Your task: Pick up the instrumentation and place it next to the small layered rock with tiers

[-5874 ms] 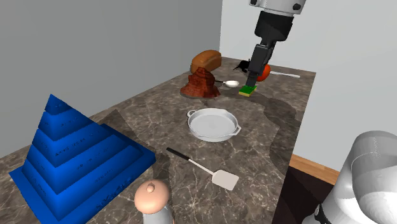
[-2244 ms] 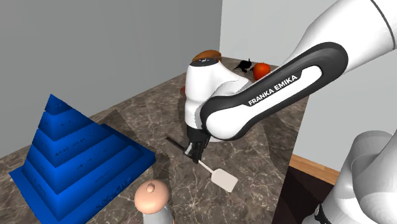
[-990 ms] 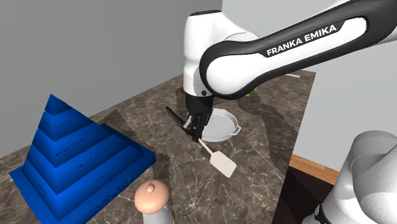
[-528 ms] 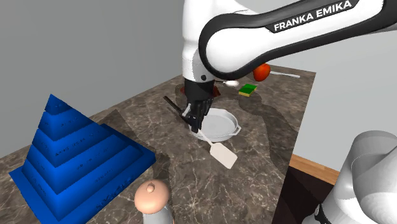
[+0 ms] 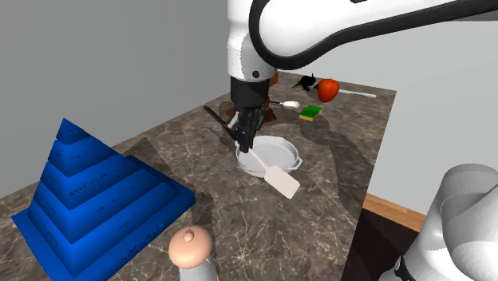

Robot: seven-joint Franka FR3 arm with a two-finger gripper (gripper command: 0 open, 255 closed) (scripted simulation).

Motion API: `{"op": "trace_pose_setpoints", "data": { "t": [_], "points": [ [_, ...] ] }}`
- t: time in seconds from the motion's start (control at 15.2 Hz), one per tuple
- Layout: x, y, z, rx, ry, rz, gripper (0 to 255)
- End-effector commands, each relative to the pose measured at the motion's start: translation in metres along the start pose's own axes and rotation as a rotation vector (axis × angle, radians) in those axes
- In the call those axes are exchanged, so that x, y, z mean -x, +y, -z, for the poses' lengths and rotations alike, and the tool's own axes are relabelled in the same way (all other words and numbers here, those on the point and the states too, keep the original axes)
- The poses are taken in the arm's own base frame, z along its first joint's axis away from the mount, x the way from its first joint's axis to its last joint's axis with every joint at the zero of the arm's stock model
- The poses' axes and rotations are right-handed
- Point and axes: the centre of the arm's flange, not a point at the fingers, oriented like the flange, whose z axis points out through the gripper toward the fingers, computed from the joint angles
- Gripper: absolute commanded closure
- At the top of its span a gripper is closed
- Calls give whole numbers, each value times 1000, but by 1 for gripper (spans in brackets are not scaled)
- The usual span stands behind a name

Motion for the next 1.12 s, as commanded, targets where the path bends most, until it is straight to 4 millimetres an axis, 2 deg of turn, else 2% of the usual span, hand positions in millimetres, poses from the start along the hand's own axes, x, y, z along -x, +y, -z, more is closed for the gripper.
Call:
{"op": "trace_pose_setpoints", "data": {
  "t": [0.0, 0.4, 1.06],
  "points": [
    [0, 0, 12, 0, -1, 0, 255],
    [-2, 0, 41, 0, -1, 0, 255],
    [-13, 132, 41, 0, -1, 0, 255]
  ]
}}
